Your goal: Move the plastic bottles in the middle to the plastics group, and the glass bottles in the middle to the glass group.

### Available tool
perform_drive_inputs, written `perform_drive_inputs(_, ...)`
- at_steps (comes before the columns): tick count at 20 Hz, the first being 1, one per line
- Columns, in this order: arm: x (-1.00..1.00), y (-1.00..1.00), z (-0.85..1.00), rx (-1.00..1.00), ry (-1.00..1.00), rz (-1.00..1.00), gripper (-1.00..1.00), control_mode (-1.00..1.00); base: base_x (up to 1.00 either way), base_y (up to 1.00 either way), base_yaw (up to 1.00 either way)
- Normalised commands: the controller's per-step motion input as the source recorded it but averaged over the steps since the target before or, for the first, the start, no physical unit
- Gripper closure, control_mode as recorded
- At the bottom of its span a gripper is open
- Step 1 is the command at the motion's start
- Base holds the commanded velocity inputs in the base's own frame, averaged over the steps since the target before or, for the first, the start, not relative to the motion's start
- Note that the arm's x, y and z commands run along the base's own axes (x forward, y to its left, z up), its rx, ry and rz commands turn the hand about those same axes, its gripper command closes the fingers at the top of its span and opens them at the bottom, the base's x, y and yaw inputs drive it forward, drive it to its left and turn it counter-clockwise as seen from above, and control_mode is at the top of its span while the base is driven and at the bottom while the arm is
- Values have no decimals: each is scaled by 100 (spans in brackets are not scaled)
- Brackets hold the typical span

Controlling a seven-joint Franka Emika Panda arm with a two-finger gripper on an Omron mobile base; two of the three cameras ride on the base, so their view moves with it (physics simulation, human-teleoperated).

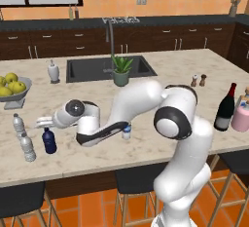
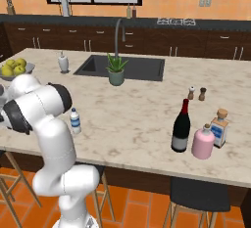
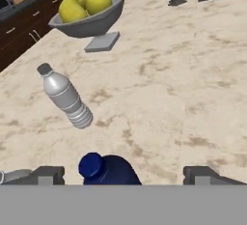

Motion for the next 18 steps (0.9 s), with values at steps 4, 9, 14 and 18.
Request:
perform_drive_inputs(4,-28,-72,25,-3,11,0,-100,-100,0,0,0)
perform_drive_inputs(9,-8,-77,46,-2,13,0,-100,-100,0,0,0)
perform_drive_inputs(14,5,-57,74,-11,28,0,-100,-100,0,0,0)
perform_drive_inputs(18,11,-30,81,-33,40,3,-100,-100,0,0,0)
